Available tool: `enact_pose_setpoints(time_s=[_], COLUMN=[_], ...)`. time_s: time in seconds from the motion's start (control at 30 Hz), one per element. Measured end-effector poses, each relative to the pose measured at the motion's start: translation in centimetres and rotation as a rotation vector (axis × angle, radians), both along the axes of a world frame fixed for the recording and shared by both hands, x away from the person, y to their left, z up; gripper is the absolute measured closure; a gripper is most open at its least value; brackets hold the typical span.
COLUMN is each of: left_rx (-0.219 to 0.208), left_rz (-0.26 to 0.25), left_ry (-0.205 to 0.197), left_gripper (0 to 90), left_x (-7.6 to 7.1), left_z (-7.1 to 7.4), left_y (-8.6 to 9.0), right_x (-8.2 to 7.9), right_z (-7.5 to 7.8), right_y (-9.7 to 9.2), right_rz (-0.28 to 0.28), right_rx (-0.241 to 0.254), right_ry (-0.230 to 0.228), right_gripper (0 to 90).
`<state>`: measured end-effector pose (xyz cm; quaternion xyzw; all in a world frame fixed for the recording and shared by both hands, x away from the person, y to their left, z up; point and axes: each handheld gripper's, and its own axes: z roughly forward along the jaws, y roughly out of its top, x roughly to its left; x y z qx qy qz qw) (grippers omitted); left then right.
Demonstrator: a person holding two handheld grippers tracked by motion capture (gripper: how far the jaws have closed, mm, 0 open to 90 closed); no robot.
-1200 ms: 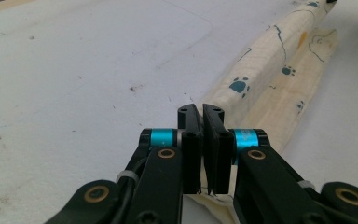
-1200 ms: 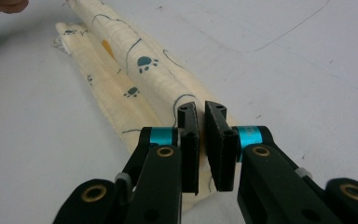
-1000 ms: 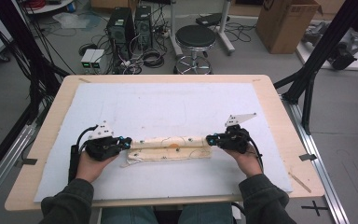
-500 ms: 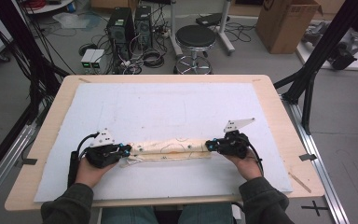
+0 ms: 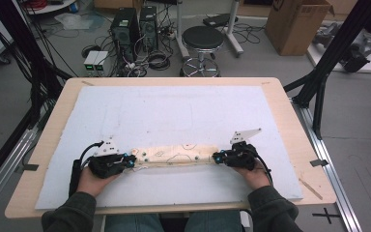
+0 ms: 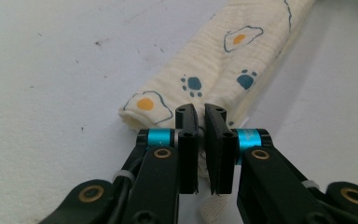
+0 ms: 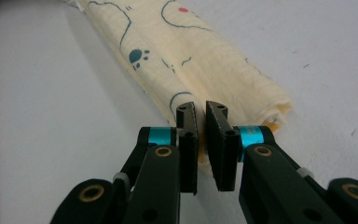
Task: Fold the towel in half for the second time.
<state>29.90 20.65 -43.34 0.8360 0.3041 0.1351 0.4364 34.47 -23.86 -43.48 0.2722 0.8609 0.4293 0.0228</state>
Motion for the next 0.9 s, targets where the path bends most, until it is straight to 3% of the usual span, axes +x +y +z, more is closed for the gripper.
enact_pose_setpoints(time_s=[0.13,0.17,0.23,0.27,0.33,0.43,0.53,0.63,0.73,0.9], left_rx=[-0.006,-0.01,-0.025,-0.044,-0.101,-0.153,-0.15,-0.163,-0.148,-0.064], left_rz=[-0.019,-0.021,-0.033,-0.042,-0.052,-0.06,-0.053,-0.04,-0.018,-0.025], left_ry=[0.014,0.017,0.02,0.015,-0.001,-0.015,-0.022,-0.028,-0.022,0.026], left_gripper=[77.6,70.2,66.6,61.8,55.8,53.9,53.6,56.0,57.8,57.4], left_x=[-0.1,-0.2,-0.3,-0.4,-0.6,-0.7,-0.4,0.2,1.0,2.2], left_z=[-0.1,0.0,0.1,0.3,1.2,1.8,2.2,2.6,2.4,1.1], left_y=[0.0,0.0,0.1,0.2,0.4,0.6,0.6,0.3,-0.2,-1.4], right_x=[-0.1,-0.2,-0.2,-0.3,-0.4,-0.6,-0.4,0.0,0.5,1.7], right_z=[-0.1,-0.2,-0.2,0.0,0.6,1.6,2.6,3.0,2.9,1.7], right_y=[-0.1,-0.2,-0.2,-0.4,-0.7,-1.0,-0.9,-0.4,0.3,2.5], right_rz=[-0.007,-0.009,-0.011,-0.014,-0.023,-0.031,-0.022,-0.008,0.0,0.024], right_rx=[-0.004,0.009,0.013,0.033,0.049,0.091,0.114,0.115,0.103,0.017], right_ry=[-0.003,-0.004,0.004,-0.004,-0.026,-0.047,-0.078,-0.078,-0.069,-0.056], right_gripper=[79.8,74.6,71.6,65.2,60.7,56.8,55.5,54.1,53.7,50.1])
